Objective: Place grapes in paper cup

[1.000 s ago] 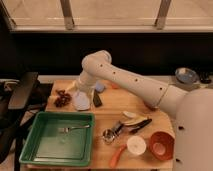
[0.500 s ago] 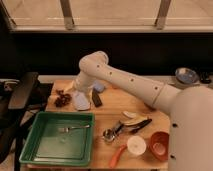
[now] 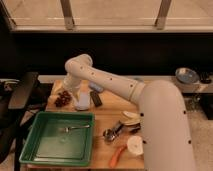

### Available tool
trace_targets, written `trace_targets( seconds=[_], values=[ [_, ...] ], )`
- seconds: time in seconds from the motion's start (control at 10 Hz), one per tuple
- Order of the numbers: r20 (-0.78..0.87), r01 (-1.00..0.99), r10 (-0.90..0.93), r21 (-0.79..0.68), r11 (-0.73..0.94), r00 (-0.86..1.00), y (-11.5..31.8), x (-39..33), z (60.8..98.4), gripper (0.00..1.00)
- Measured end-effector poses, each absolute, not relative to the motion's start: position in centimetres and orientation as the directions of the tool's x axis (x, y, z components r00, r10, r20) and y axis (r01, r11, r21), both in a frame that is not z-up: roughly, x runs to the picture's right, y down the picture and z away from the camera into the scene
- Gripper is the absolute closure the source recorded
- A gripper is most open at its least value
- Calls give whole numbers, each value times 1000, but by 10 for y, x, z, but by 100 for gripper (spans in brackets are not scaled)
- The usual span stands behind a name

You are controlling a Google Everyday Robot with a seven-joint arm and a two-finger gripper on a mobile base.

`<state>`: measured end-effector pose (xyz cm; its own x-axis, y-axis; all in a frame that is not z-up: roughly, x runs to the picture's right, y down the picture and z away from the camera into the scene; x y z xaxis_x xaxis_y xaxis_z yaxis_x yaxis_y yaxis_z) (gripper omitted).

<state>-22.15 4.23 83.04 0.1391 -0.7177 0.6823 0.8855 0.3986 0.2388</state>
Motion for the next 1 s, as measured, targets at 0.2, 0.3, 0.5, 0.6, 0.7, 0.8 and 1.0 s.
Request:
trace_targets(
  seconds=[0.2,0.3,0.5,0.6,0.7,0.8,1.0],
  values=[
    [722,858,-646,144,493,249,49,-225,843,20],
    [728,841,-614,98,532,304,52,-224,848,20],
    [733,814,-571,41,579,370,57,-228,856,20],
    [729,804,-561,25,594,392,56,-233,859,20],
    [722,797,-556,9,604,413,55,-241,862,20],
    [709,795,-558,-6,606,430,53,-249,866,20],
    [695,799,-565,-25,600,446,51,-266,871,20]
  ],
)
